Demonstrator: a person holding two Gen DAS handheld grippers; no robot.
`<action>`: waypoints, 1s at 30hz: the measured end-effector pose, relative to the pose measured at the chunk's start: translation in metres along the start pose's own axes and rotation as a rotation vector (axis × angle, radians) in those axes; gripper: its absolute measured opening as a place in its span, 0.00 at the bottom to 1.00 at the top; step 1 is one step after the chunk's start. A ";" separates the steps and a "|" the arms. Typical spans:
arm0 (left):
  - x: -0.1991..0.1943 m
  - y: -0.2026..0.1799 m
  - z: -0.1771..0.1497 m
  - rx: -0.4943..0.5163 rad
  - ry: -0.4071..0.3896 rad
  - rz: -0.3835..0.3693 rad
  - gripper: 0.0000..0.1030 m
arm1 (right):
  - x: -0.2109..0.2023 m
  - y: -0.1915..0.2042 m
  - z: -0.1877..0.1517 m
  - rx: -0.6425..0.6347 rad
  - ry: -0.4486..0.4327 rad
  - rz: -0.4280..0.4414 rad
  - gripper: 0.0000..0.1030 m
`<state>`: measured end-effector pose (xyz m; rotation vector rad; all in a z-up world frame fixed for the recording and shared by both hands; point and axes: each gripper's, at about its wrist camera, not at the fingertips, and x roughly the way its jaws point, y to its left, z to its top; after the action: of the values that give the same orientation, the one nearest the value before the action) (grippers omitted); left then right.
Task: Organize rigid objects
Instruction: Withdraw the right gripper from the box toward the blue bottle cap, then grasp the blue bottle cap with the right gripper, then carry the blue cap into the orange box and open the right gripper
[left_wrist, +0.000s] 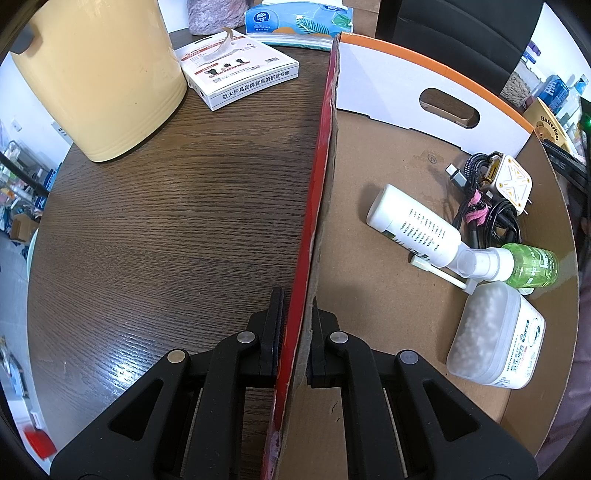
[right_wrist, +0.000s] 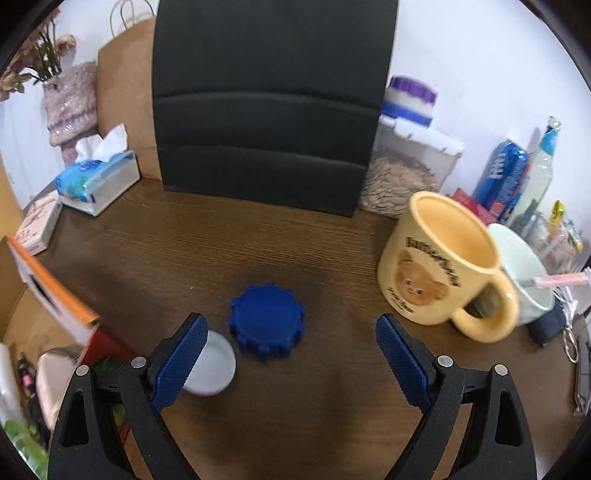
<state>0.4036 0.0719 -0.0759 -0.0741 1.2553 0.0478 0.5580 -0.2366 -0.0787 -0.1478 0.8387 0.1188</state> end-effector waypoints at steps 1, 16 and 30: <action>0.000 0.000 0.000 0.000 0.000 -0.001 0.04 | 0.007 0.001 0.002 -0.002 0.008 -0.004 0.93; 0.000 0.001 0.000 0.001 0.000 0.001 0.04 | 0.007 -0.007 -0.002 0.060 -0.021 -0.016 0.56; 0.000 0.000 0.000 0.000 -0.001 0.000 0.04 | -0.077 -0.006 -0.045 0.089 -0.179 -0.063 0.56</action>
<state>0.4039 0.0723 -0.0764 -0.0737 1.2547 0.0475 0.4748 -0.2541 -0.0506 -0.0785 0.6588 0.0351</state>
